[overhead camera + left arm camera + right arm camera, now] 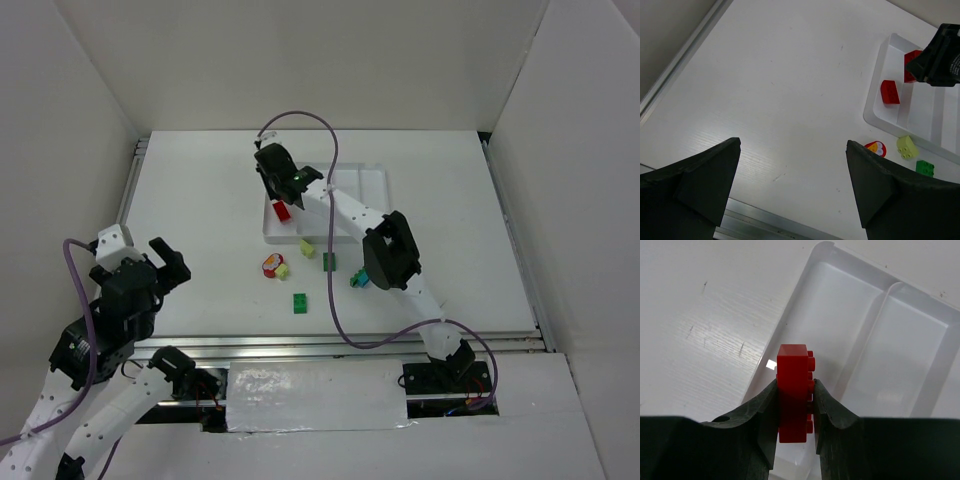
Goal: Sort the legos into containers by color
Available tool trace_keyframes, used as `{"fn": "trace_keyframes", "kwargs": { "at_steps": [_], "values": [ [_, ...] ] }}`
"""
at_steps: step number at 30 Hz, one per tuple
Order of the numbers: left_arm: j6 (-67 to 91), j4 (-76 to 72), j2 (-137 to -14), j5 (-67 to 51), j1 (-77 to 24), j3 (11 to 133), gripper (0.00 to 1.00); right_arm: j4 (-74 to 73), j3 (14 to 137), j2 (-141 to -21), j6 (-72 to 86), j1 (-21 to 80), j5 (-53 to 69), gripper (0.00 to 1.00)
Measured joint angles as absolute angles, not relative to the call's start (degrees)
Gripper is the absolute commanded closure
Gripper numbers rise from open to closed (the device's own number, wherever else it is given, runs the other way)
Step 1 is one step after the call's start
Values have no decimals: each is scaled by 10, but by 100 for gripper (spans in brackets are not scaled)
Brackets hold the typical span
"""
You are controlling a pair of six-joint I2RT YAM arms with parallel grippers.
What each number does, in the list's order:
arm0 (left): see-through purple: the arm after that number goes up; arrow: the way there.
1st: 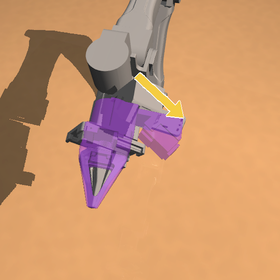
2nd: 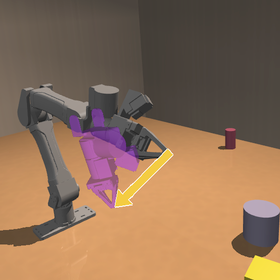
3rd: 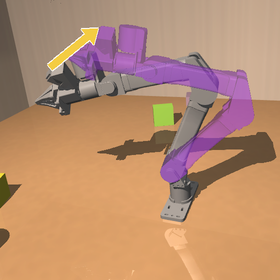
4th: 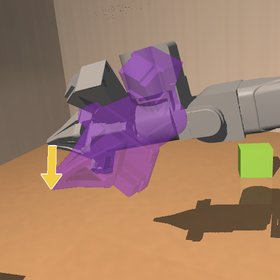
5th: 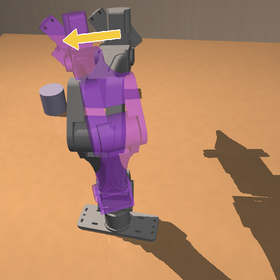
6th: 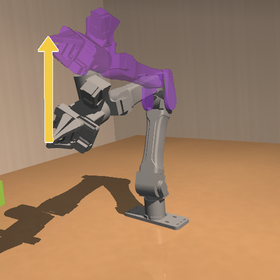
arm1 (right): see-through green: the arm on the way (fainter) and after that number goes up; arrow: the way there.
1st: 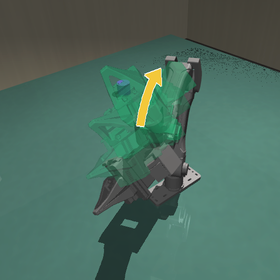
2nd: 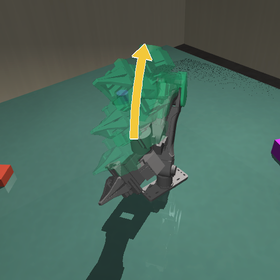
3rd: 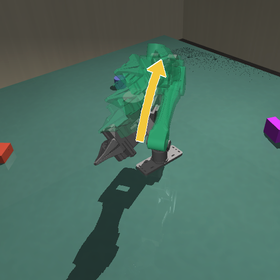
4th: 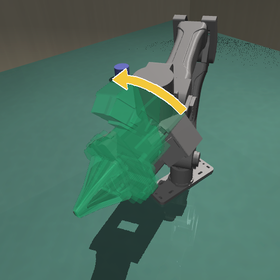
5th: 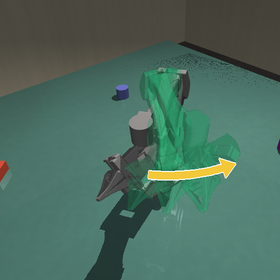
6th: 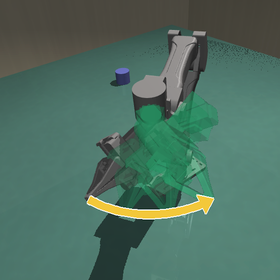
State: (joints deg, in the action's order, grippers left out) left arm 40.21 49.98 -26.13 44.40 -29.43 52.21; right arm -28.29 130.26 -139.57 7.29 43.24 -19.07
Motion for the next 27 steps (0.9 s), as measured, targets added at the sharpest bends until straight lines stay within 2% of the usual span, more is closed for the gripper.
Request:
{"fn": "trace_keyframes", "kwargs": {
  "at_steps": [1,2,8,10,12,18,22,24,26,27],
  "values": [
    [401,499,-261,443,-294,522,1,-282,1303,-1399,71,432,-191,84],
    [400,498,-261,442,-294,522,1,-281,1303,-1402,70,432,-191,76],
    [392,494,-261,439,-294,522,0,-281,1303,-1412,69,418,-190,73],
    [391,493,-261,437,-294,522,1,-280,1303,-1412,69,414,-188,51],
    [391,493,-261,435,-294,522,1,-280,1303,-1412,69,412,-185,36],
    [390,492,-263,432,-294,522,0,-279,1303,-1412,70,406,-173,26],
    [390,492,-270,430,-295,522,0,-279,1300,-1409,77,406,-165,24],
    [389,491,-272,427,-294,521,0,-276,1277,-1395,90,407,-160,17],
    [387,490,-274,422,-294,521,0,-283,1230,-1359,118,409,-160,16],
    [387,488,-275,420,-294,521,0,-292,1206,-1337,137,411,-163,1]
  ]
}}
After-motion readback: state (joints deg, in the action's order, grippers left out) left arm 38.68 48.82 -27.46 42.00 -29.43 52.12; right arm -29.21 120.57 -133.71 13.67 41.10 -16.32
